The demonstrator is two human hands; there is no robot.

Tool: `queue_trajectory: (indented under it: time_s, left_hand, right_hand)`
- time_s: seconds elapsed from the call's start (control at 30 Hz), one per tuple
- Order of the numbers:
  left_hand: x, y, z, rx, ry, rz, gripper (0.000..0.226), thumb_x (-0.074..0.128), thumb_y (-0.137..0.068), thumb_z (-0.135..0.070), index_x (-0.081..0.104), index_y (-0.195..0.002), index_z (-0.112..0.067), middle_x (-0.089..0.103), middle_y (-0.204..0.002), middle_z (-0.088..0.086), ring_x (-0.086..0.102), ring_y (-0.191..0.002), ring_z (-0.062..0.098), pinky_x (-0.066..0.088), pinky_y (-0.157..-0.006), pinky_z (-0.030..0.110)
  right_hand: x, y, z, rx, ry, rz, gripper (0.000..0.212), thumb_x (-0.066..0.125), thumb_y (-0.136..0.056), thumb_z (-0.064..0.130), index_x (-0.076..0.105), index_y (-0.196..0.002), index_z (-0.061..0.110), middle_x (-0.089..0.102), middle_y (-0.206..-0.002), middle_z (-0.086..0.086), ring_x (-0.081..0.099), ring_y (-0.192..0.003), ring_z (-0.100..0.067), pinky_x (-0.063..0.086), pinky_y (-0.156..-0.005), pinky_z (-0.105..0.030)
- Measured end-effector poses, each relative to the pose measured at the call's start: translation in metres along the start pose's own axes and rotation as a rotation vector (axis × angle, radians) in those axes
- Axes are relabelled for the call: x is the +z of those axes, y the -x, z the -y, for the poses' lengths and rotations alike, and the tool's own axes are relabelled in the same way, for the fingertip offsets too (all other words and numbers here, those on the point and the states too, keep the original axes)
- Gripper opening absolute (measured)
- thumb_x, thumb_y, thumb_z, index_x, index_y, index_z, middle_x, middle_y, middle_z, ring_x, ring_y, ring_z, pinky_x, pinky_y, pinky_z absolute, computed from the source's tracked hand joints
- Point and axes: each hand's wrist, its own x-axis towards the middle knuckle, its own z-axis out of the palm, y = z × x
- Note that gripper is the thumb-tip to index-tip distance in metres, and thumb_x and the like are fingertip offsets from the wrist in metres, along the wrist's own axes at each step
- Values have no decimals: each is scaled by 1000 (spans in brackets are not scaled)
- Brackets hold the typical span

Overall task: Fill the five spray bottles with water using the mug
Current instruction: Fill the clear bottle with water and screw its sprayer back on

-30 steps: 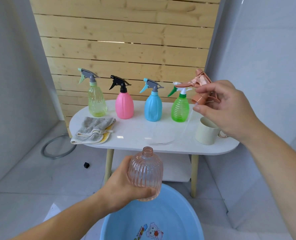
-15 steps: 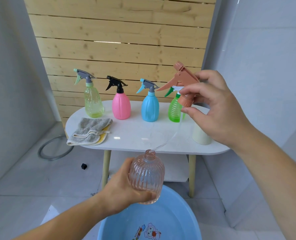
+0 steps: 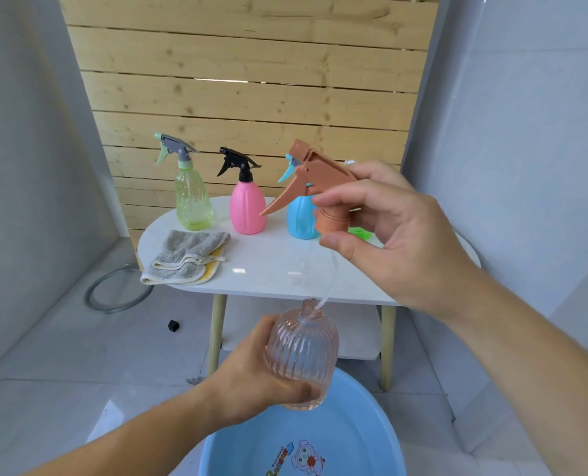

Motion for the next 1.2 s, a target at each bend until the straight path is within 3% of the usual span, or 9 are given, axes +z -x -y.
queue_trajectory:
  time_s: [0.17,0.37,0.47,0.57,0.63,0.73,0.8,1.03,1.2]
  left_hand:
    - [1,-1,-4,3,70,3,86,98,-60,-19,52,-131,-33,73,-116,-9,73,-110,13,60,-96,35]
    - [3,0,-9,33,134,10,86,98,-62,-13,53,-133,-31,74,-119,-6,72,-114,17,59,-100,42]
    - [3,0,-10,48,156,11,87,98,-62,-13,52,-134,-30,74,-119,-4,73,-114,19,60,-99,42]
    - [3,0,-10,59,170,9,87,97,-62,-13,52,-135,-29,73,-120,-3,72,-114,20,60,-97,40]
    - [2,0,-10,63,179,13,87,97,-63,-12,52,-136,-29,73,-120,-2,72,-114,20,60,-96,39]
    - [2,0,-10,66,195,23,87,96,-64,-10,52,-137,-28,73,-123,1,72,-116,22,59,-99,41]
    - [3,0,-11,67,203,27,87,95,-64,-10,52,-137,-27,73,-124,2,72,-116,23,59,-100,43]
    - [4,0,-13,77,171,20,85,95,-66,-9,52,-137,-28,74,-120,-1,73,-112,20,60,-92,36]
    - [5,1,-13,68,169,24,85,96,-66,-9,52,-136,-28,74,-119,-2,74,-112,20,61,-93,37]
  right_hand:
    - [14,6,-16,186,-143,1,28,71,-84,-5,71,-109,8,53,-98,-13,62,-85,-17,53,-87,-27]
    - [19,21,-40,474,-225,81,20,73,-85,1,69,-94,19,62,-86,-2,66,-87,-21,55,-93,-36]
    - [20,27,-42,477,-276,142,27,69,-86,-6,52,-84,15,60,-86,-6,71,-97,-32,56,-91,-35]
    - [19,29,-43,483,-318,215,33,56,-90,-14,35,-90,11,55,-90,-15,71,-100,-23,53,-88,-32]
    - [16,30,-43,479,-317,247,34,51,-92,-16,38,-106,12,58,-105,-22,70,-108,-26,52,-92,-33]
    - [13,28,-42,479,-271,292,61,51,-93,-16,36,-141,18,60,-124,-17,68,-113,-22,51,-98,-32]
    - [12,26,-42,483,-233,353,57,51,-94,-14,42,-142,14,62,-128,-14,66,-116,-19,50,-100,-31]
    - [13,30,-46,454,-79,430,28,57,-95,5,56,-122,11,64,-95,11,63,-104,-18,47,-105,-39]
    - [17,32,-48,502,-229,362,31,61,-88,13,56,-118,8,60,-91,4,60,-94,-12,48,-93,-28]
